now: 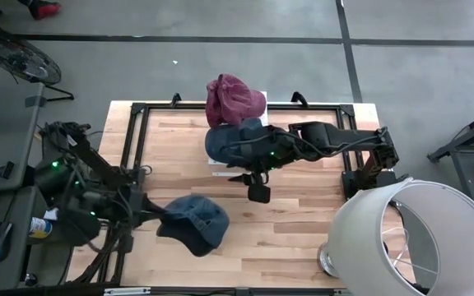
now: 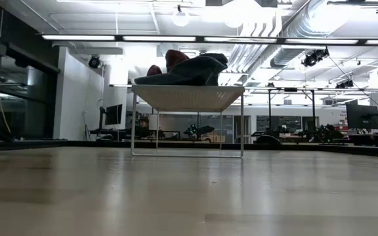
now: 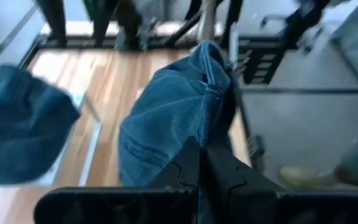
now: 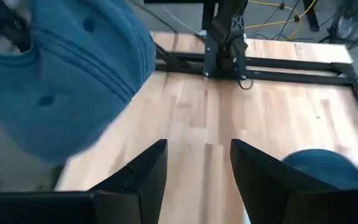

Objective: Pick & Place hat
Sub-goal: Stack the blue cap on top of the other blue cap on the shelf

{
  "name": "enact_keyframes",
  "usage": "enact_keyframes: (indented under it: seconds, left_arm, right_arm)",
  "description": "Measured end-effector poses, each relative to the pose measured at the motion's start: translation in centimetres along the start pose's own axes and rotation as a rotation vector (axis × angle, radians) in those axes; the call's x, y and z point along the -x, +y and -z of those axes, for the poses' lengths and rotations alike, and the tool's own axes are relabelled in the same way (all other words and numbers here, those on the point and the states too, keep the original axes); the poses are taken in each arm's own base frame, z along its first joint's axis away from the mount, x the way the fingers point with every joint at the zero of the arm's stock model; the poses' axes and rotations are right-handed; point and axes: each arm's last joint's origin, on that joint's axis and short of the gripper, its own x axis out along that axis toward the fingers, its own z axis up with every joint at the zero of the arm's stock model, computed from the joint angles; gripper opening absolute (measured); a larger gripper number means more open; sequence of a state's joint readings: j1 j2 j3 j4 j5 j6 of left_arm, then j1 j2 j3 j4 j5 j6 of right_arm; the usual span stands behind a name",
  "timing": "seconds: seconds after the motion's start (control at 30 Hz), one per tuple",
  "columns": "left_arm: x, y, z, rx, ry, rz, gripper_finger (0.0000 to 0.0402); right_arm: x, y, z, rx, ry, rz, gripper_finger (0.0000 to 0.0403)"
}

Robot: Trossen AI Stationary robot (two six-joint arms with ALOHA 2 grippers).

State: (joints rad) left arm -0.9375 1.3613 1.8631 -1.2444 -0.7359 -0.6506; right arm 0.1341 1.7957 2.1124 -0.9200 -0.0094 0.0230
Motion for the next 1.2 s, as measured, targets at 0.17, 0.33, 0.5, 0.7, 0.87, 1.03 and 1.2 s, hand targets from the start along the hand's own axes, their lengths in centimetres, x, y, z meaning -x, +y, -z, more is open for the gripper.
enact_keyframes:
  seconds: [0.17,0.33,0.5,0.7,0.87,1.03,1.2]
  left_arm:
    - [0.7,0.1,-0.9,-0.009,-0.041,0.027,0.0]
    - [0.7,0.1,-1.1,-0.075,-0.07,-0.001,0.0]
    - [0.4,-0.4,-1.3,-0.171,-0.086,0.002,0.0]
    - [0.4,-0.3,-1.4,-0.214,-0.107,-0.022,0.0]
    - [0.4,-0.4,-1.3,-0.349,-0.087,0.004,0.0]
    - [0.9,-0.4,-0.8,-0.492,-0.07,-0.026,0.0]
    - [1.6,0.2,-1.1,-0.509,-0.068,-0.04,0.0]
  right_arm:
    - [0.1,-0.5,-0.7,-0.162,-0.059,-0.094,0.017]
    - [0.2,-0.9,-0.9,-0.206,-0.07,-0.208,0.017]
    - [-0.2,-1.6,-0.9,-0.221,-0.068,-0.271,0.017]
    - [-1.4,-2.0,-1.3,-0.229,-0.095,-0.397,0.0173]
    - [-2.4,-1.7,-1.3,-0.207,-0.099,-0.422,0.0194]
    - [-3.1,-1.1,-1.4,-0.182,-0.119,-0.439,0.023]
    - [-4.5,0.0,-1.2,-0.174,-0.102,-0.464,0.0261]
